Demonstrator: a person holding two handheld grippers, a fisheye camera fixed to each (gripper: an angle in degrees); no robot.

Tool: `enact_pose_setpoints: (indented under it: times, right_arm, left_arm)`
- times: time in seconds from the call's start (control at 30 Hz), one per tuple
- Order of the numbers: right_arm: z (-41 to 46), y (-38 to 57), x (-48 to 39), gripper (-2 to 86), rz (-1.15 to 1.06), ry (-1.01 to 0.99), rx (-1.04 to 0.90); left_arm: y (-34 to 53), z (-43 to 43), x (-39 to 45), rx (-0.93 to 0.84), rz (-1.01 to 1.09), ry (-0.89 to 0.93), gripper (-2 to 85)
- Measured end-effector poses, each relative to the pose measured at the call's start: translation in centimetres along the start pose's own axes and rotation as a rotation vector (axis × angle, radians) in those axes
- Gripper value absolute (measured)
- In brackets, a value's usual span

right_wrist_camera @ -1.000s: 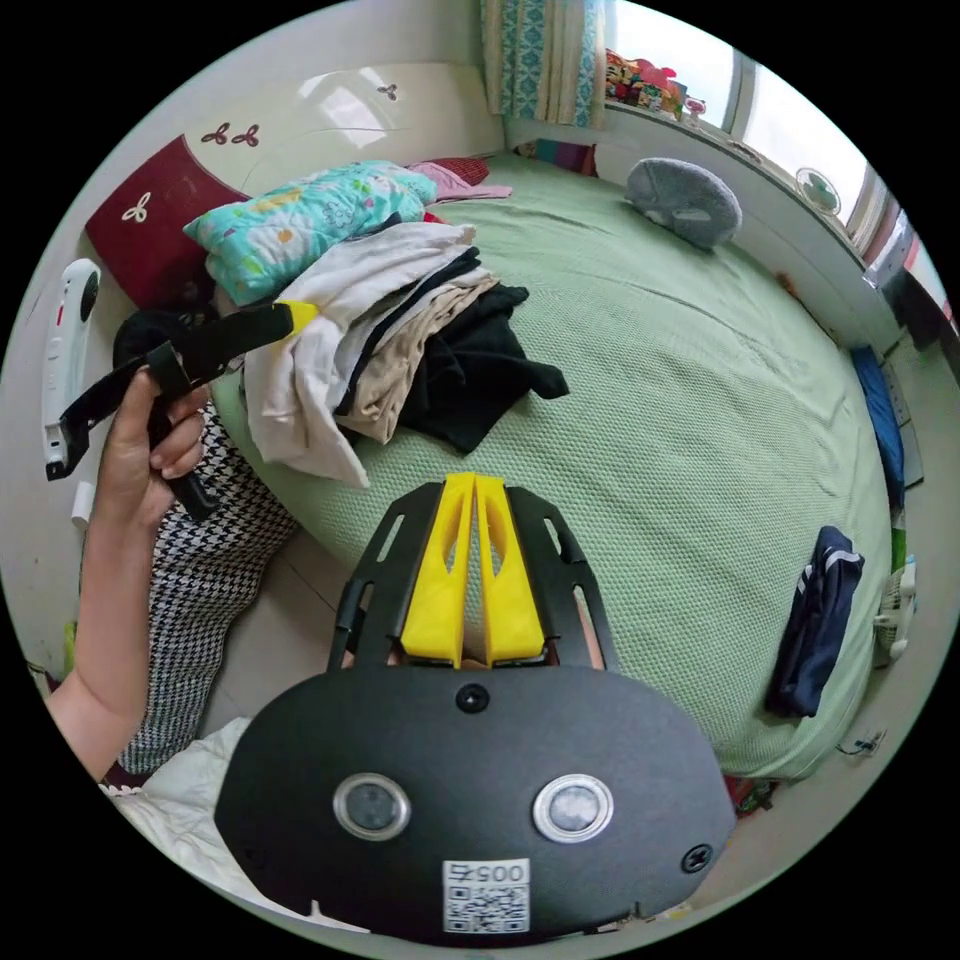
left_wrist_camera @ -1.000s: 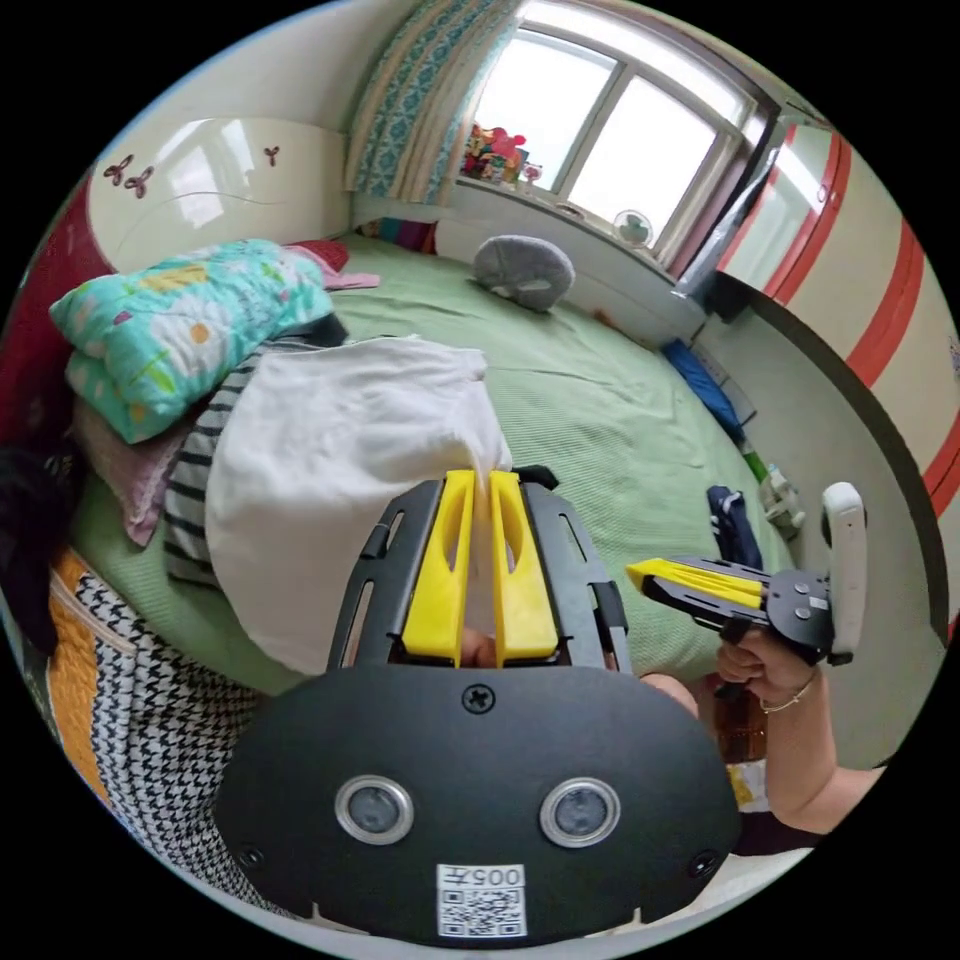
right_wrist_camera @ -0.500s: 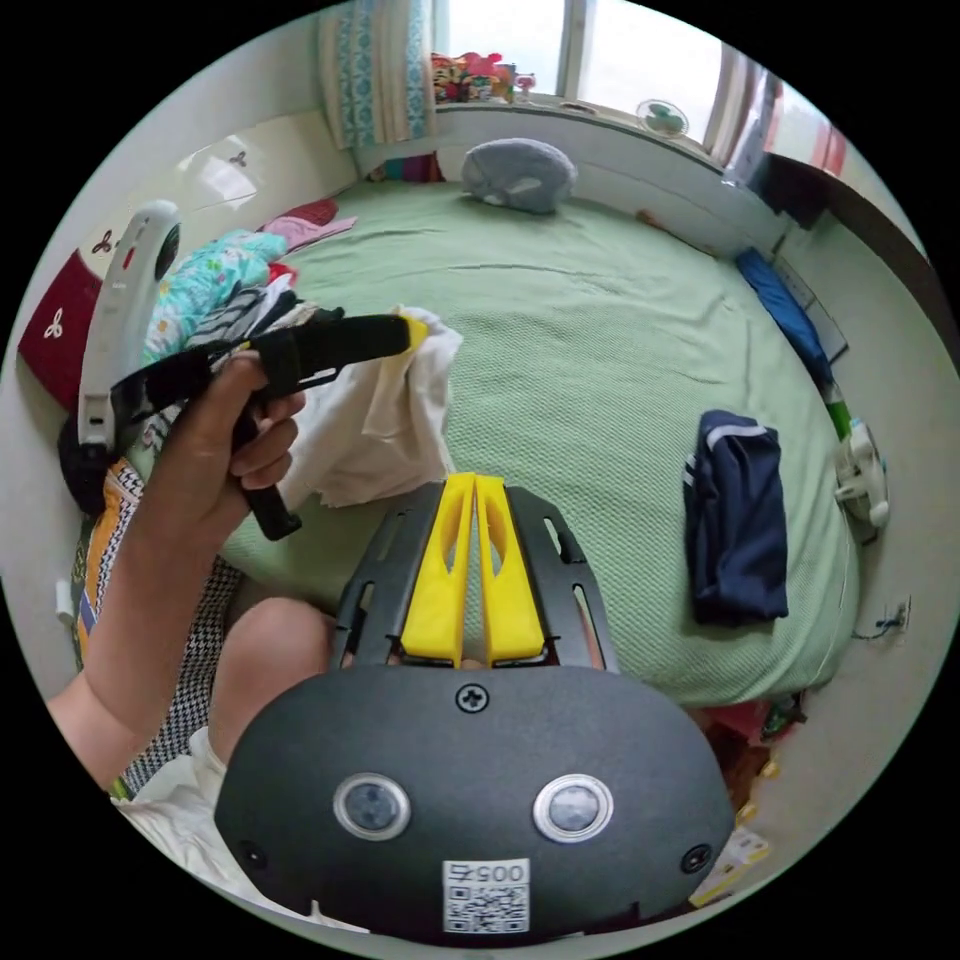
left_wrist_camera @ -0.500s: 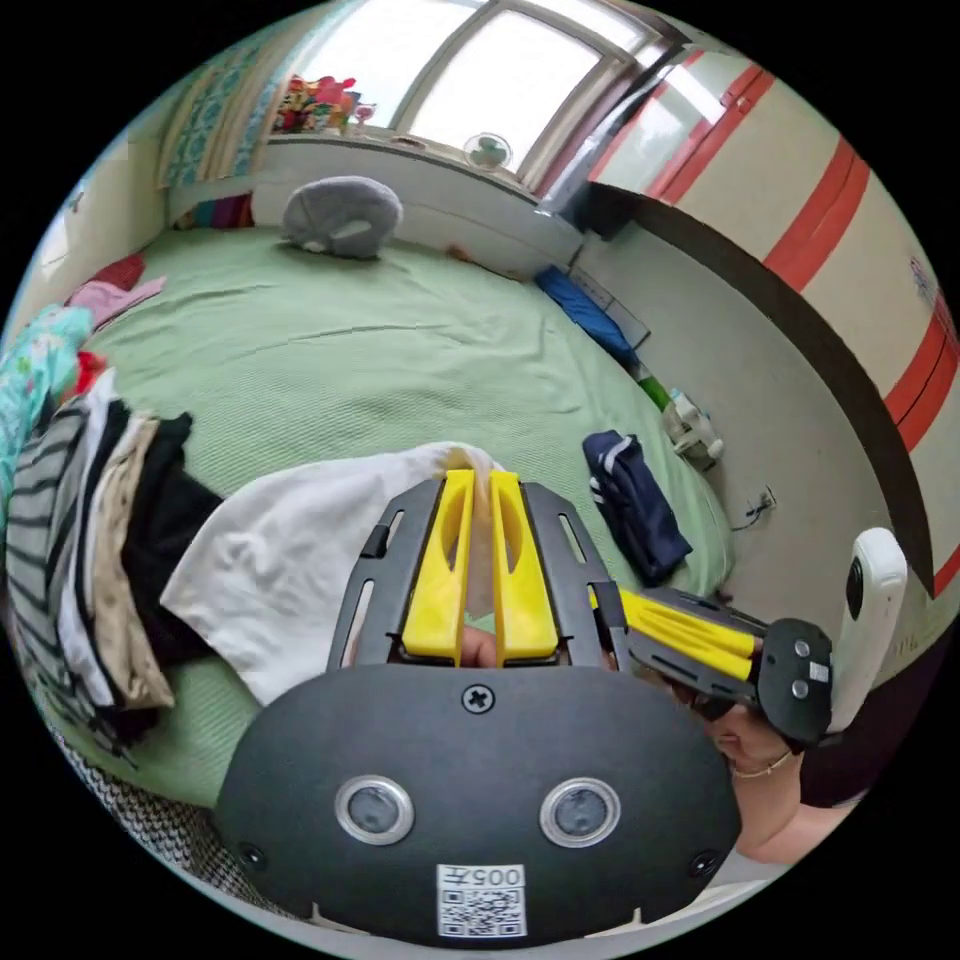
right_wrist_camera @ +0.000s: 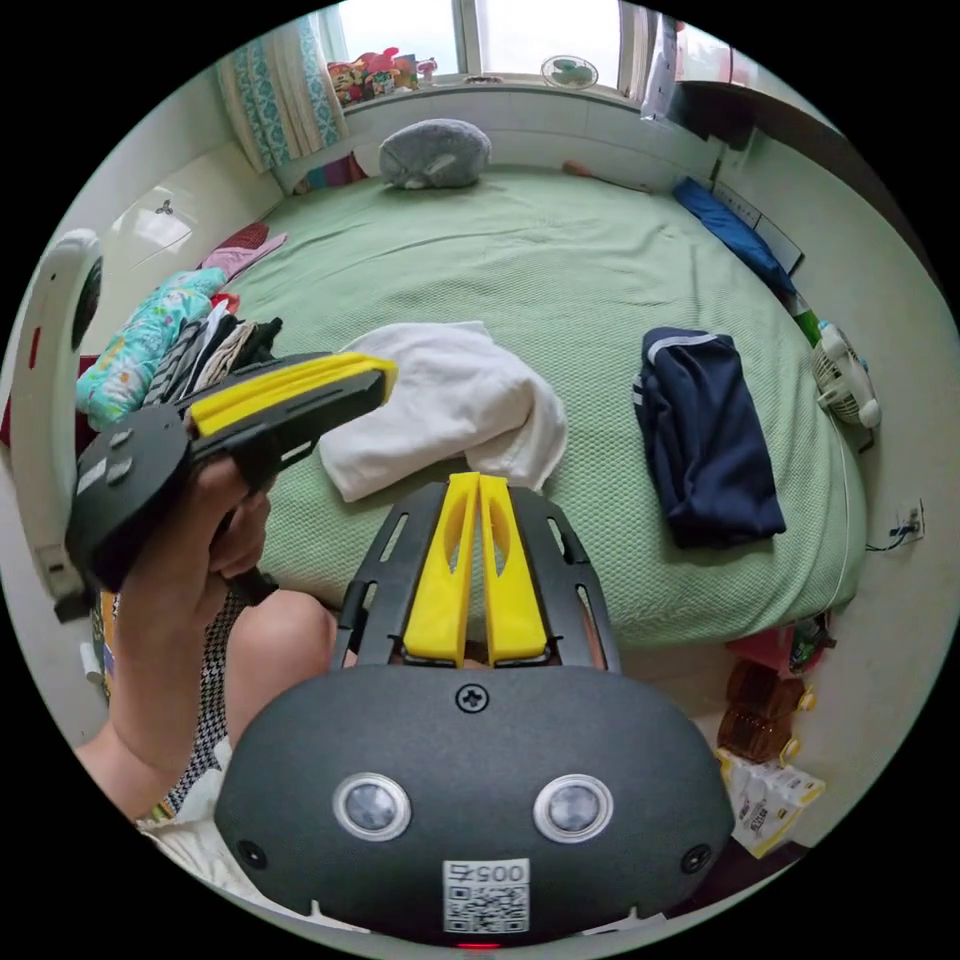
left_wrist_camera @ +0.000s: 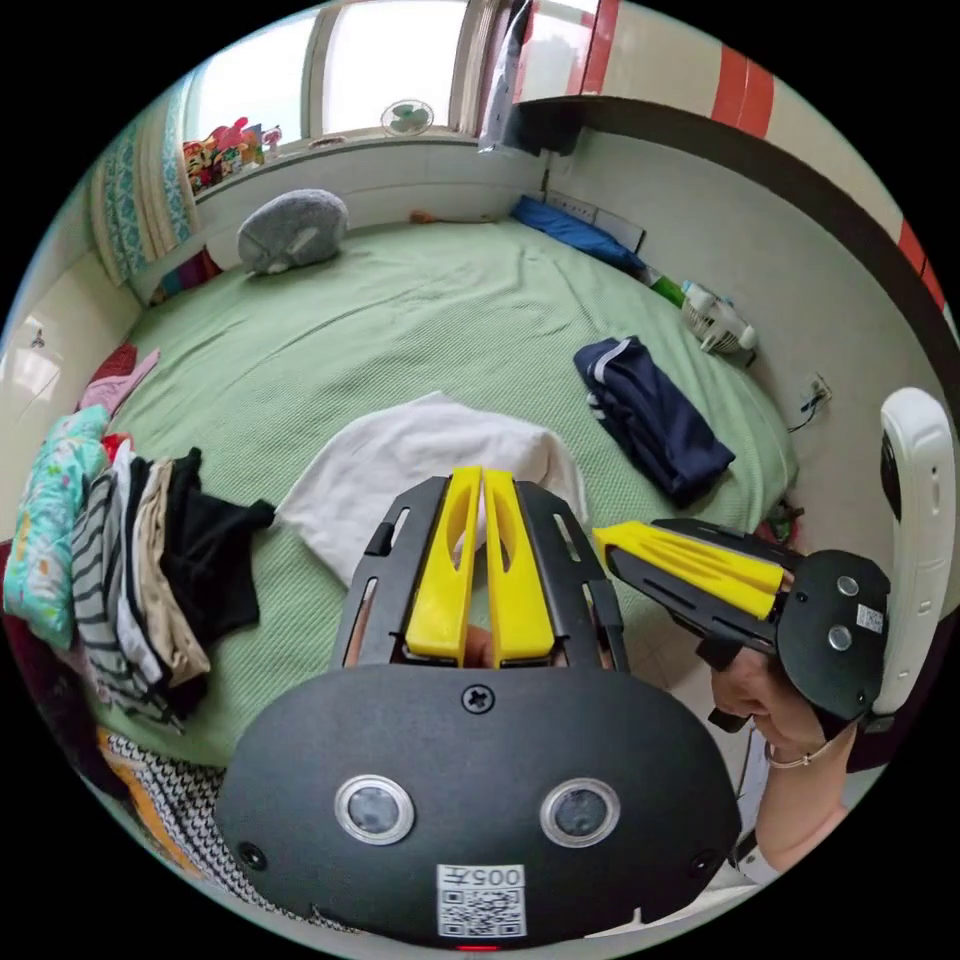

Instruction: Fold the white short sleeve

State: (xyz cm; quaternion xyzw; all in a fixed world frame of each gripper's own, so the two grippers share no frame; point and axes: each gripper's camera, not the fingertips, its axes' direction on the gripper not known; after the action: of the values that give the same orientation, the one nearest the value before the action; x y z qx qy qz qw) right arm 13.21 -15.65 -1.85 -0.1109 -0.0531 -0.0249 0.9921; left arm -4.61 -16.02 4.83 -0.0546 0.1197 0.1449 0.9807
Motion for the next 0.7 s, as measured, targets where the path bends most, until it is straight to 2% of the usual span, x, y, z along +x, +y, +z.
enact_pose_setpoints:
  times: [0.27,0.47,0.6,0.7]
  right_arm:
    - [5.4,2.0,-2.2,-1.0,0.062,-0.014,-0.148]
    - [8.8,3.1,-1.2,-1.0,0.097,0.007,-0.171]
    - [12.6,3.2,-0.2,-1.0,0.135,-0.050,-0.225]
    - [15.3,3.1,-0.4,-1.2,0.124,0.035,-0.230]
  left_arm:
    - [2.7,3.0,1.4,-0.111,-0.092,-0.037,-0.2]
    - [2.9,5.5,3.0,-0.148,-0.123,-0.038,-0.2]
    - [2.7,8.8,4.3,-0.193,-0.132,-0.066,-0.2]
    - [3.0,11.5,5.1,-0.207,-0.156,-0.115,-0.2]
